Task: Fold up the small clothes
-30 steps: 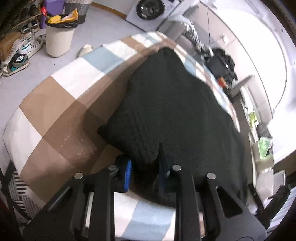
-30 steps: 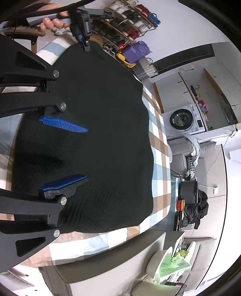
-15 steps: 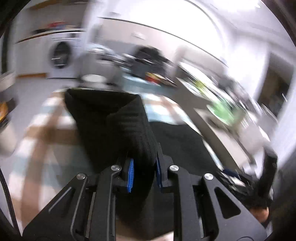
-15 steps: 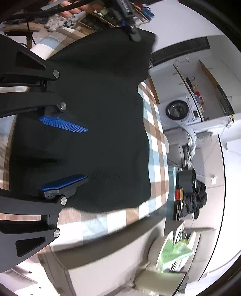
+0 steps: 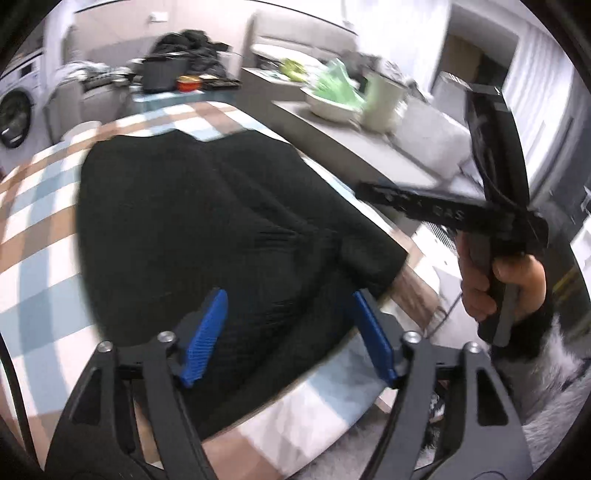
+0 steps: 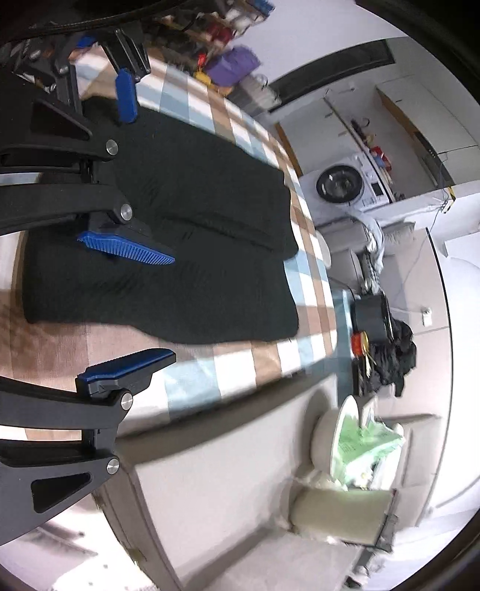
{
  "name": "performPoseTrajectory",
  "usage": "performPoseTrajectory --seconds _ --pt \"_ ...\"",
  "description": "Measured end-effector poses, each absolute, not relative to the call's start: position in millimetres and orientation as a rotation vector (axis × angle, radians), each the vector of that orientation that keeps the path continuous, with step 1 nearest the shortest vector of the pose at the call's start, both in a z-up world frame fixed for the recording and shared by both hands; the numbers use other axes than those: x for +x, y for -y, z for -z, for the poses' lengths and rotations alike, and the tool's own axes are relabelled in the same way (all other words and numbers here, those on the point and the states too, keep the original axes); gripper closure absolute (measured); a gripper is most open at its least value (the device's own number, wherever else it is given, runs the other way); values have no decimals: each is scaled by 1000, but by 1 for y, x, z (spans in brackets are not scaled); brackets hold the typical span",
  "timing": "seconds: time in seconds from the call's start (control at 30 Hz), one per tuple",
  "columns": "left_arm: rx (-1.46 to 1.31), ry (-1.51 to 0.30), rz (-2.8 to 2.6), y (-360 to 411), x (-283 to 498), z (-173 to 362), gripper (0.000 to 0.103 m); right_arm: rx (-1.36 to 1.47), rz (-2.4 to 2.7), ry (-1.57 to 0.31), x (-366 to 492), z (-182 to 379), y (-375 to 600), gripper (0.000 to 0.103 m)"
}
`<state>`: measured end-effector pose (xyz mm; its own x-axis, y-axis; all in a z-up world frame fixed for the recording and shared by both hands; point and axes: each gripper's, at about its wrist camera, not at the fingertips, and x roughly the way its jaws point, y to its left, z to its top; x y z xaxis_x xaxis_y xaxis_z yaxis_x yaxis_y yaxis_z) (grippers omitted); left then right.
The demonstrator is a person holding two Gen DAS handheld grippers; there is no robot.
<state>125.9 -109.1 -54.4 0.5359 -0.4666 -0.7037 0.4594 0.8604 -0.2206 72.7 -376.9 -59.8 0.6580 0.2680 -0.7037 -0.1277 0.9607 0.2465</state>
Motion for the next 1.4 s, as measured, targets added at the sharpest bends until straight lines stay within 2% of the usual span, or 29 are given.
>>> performPoseTrajectory --seconds 0.13,0.3,0.67,0.7,0.73,0.8,0.87,1.07,1.2,1.27,1.3,1.37,1.4 --pt "-66 -837 457 68 120 52 32 246 -388 -858 74 62 362 54" --pt "-134 -877 350 24 123 66 32 185 -564 -926 69 72 327 54" --pt "-186 -907 282 2 137 97 32 20 -680 -1040 89 98 310 54" --pt "-188 -908 284 1 137 98 32 29 -689 -1050 92 98 310 59" --pt "-188 -906 284 2 136 99 32 46 -699 -1057 94 98 311 78" --pt "-189 -903 277 0 136 99 32 58 -719 -1047 94 93 312 92" --pt "-199 -899 271 -3 136 96 32 75 -729 -1009 90 83 314 95" --pt "-216 -884 247 -13 135 90 32 48 -714 -954 52 43 317 96" --pt "-236 -901 243 -16 140 95 32 -52 -614 -1050 43 67 313 95" --pt "-235 -912 240 -16 141 97 32 -21 -618 -1081 46 76 317 89" --pt "-233 -913 238 -15 141 98 32 22 -623 -1069 48 74 323 84" --pt "-233 -917 240 -14 141 100 32 121 -620 -1010 56 65 338 65" --pt "-234 -923 242 -14 142 102 32 158 -604 -981 60 62 345 52"
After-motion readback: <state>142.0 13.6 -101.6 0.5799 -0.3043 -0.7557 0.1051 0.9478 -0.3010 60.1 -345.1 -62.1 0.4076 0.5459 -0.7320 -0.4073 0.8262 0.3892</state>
